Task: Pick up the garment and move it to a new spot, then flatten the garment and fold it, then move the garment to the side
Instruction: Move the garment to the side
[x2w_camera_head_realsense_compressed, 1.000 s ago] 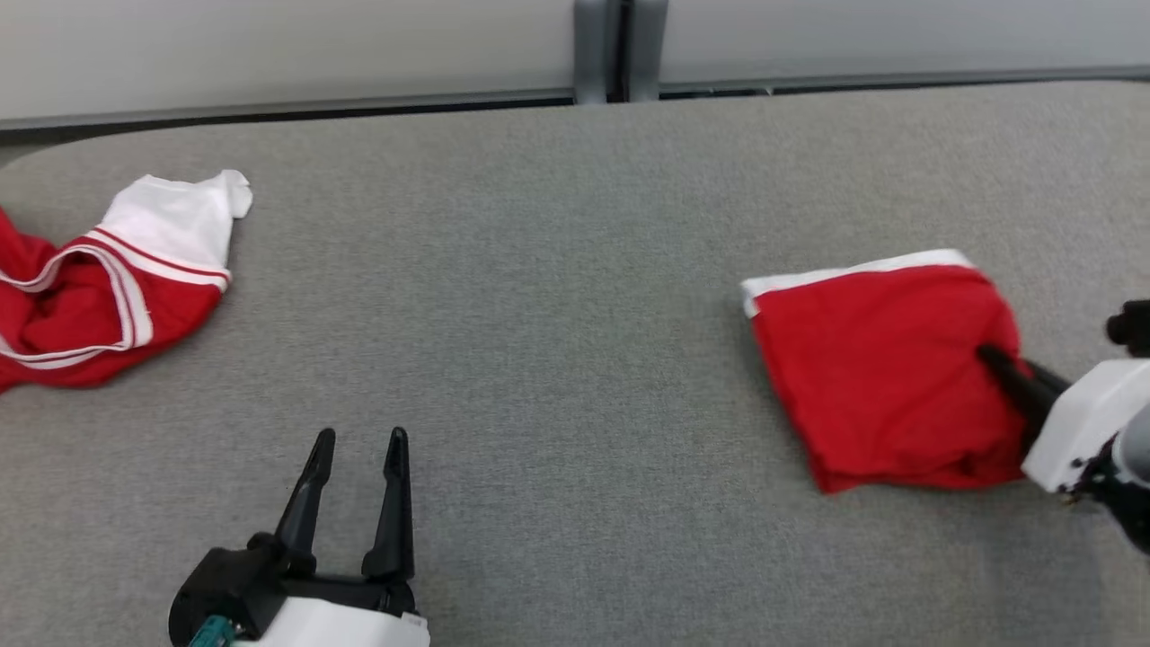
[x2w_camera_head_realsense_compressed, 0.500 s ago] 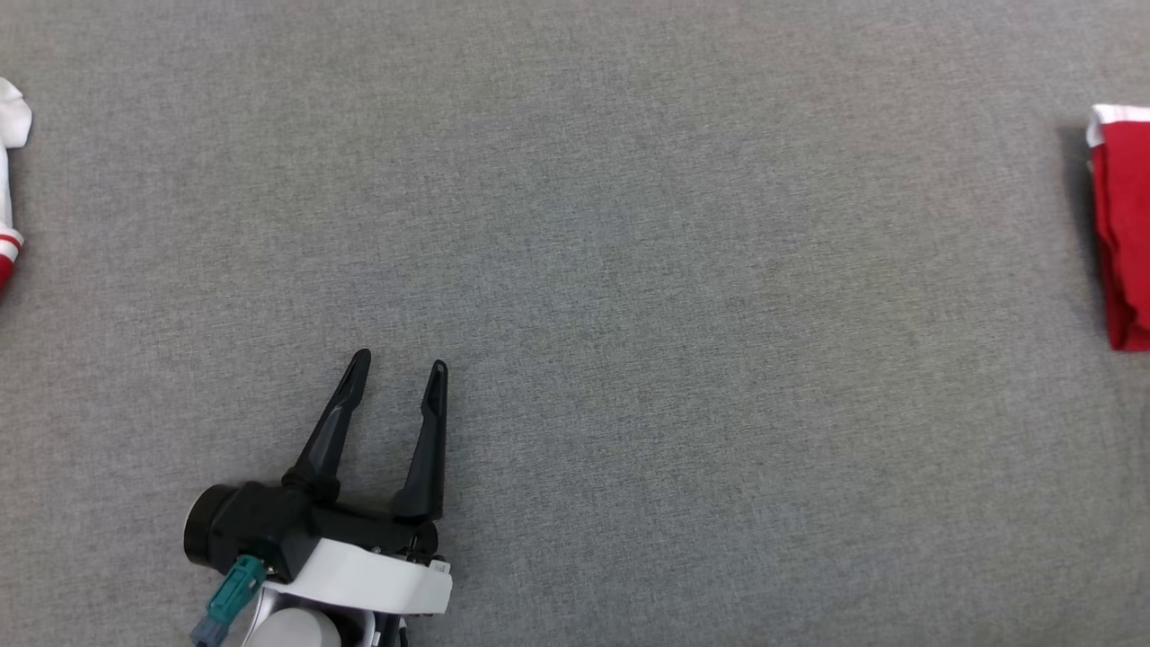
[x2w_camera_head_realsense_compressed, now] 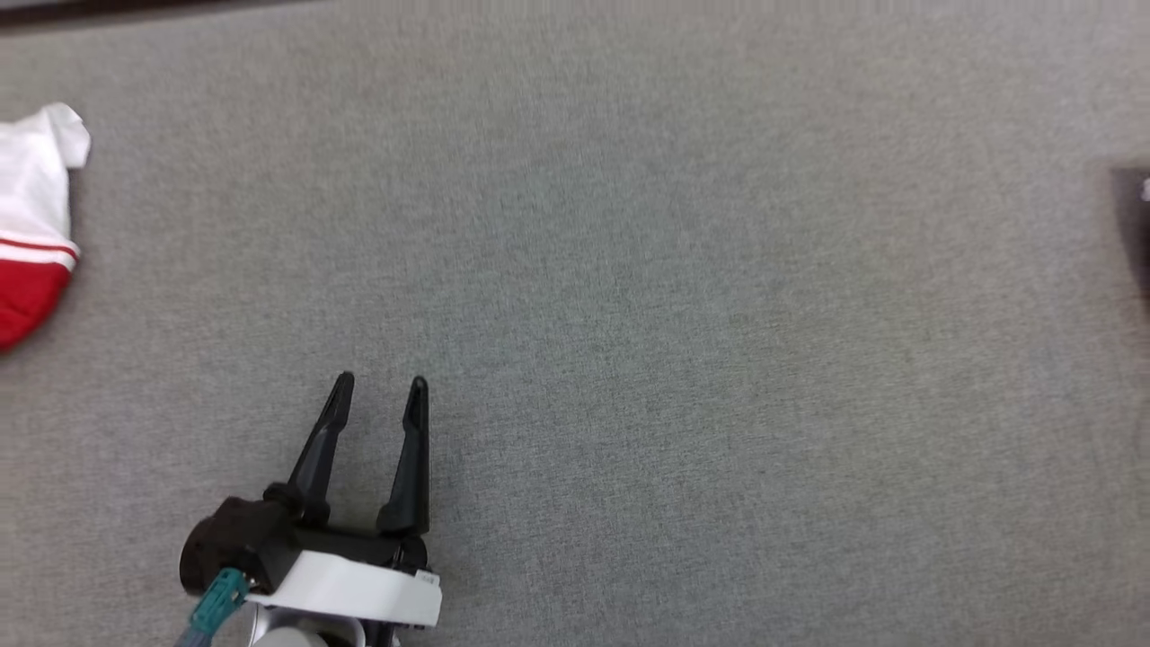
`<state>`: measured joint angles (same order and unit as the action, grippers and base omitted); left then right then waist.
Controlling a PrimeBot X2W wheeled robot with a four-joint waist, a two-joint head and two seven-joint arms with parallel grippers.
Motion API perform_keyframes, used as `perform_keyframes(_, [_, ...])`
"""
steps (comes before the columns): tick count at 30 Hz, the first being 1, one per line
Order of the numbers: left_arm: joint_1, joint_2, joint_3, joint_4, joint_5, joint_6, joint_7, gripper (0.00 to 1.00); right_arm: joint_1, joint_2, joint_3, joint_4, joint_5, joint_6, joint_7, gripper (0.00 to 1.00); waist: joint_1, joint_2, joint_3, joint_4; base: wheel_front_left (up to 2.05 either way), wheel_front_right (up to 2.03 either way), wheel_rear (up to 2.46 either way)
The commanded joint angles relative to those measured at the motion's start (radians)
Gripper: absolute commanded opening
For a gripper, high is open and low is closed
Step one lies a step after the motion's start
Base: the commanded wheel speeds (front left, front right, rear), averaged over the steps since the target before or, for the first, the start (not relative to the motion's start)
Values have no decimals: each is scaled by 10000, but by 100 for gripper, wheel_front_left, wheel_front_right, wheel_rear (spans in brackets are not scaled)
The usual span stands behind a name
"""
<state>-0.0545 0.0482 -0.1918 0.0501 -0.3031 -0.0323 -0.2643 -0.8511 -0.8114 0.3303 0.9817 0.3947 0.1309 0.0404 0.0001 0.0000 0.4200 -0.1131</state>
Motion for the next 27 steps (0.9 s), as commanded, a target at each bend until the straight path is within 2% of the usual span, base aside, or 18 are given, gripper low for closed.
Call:
perform_keyframes(1, [193, 41, 50, 73, -154, 70, 0, 100, 274, 271, -87, -81, -111, -3, -408, 100, -1, 0, -831, 51, 0, 0, 0])
perform_keyframes(6, [957, 41, 294, 254, -576, 156, 0, 100, 1281, 1261, -570, -750, -407, -4, -2131, 100, -1, 0, -2403, 166, 0, 0, 0])
perform_keyframes(10, [1756, 43, 630, 356, -777, 232, -1, 100, 2694, 2381, -1214, -1484, -974, -3, -2905, 100, -1, 0, -3538, 365, 0, 0, 0])
perform_keyframes(13, [2317, 38, 896, 411, -824, 235, 1, 100, 4078, 3346, -1963, -2441, -1551, -3, -3061, 100, -1, 0, -4125, 549, 0, 0, 0])
perform_keyframes(19, [2798, 37, 1307, 610, -688, 101, 1, 100, 7043, 5517, -3342, -5770, -3053, -3, -3063, 100, -1, 0, -4537, 928, 0, 0, 0])
perform_keyframes(23, [2864, 40, 1440, 832, -660, 20, 1, 100, 8546, 6730, -4043, -7066, -3819, -3, -3065, 100, -1, 0, -4797, 1218, 0, 0, 0])
perform_keyframes(27, [2865, 40, 1556, 1007, -655, -23, 1, 100, 9524, 7318, -4277, -7603, -4157, -3, -3067, 100, -1, 0, -5019, 1366, 0, 0, 0])
